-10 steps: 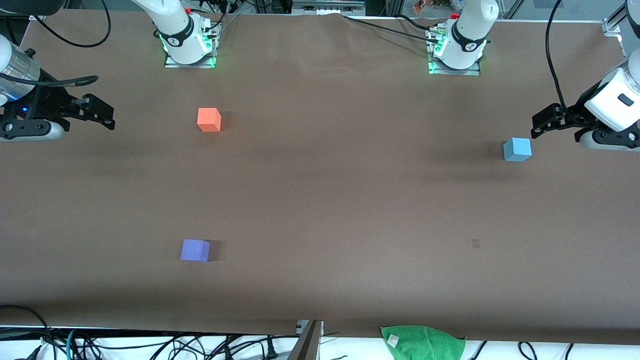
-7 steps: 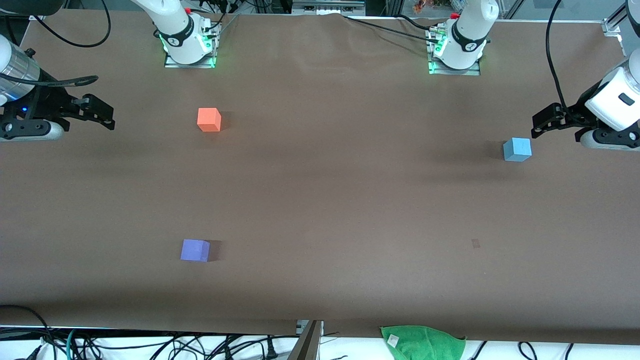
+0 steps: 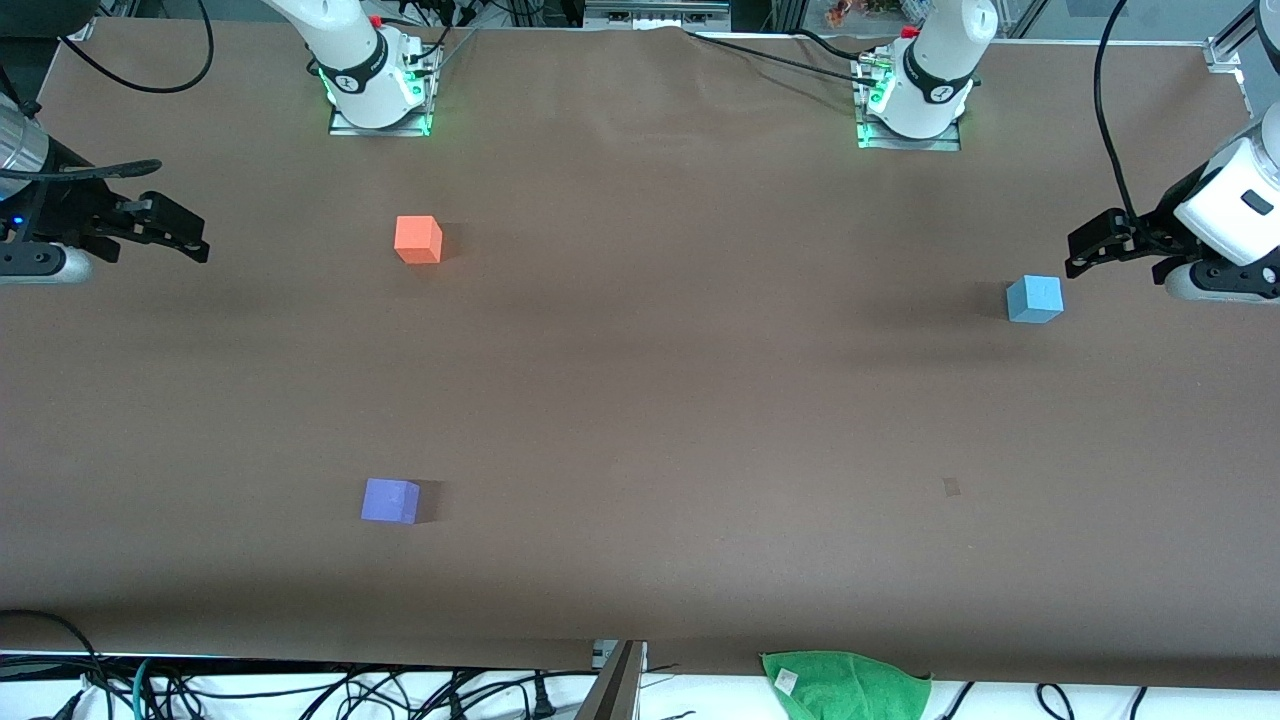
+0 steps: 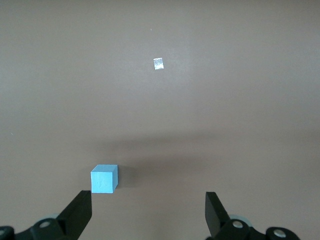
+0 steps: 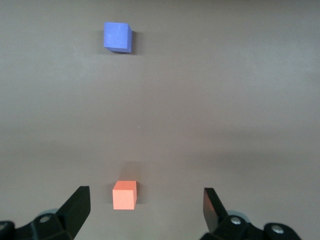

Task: Place blue block between orange and purple blocks

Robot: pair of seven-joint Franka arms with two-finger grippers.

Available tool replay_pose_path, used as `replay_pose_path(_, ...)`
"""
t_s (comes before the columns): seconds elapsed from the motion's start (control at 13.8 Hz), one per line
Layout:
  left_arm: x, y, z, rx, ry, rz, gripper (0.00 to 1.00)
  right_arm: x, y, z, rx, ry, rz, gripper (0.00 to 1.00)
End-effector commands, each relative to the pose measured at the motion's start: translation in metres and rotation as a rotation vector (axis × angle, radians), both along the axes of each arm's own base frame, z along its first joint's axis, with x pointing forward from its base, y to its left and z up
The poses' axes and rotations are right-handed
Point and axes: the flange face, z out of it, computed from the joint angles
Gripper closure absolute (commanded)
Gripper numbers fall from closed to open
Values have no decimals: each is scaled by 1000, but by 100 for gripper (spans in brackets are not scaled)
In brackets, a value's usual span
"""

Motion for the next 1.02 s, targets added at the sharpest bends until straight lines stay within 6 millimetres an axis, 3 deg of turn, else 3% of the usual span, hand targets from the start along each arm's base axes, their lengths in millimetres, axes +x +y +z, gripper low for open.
replay_pose_path(0.0,3,0,5,10,10,7,0,-1,5,3,21,5,-1,0)
replay_pose_path(0.94,1,0,4,14,28,7,0,-1,9,3,21,3,12,0)
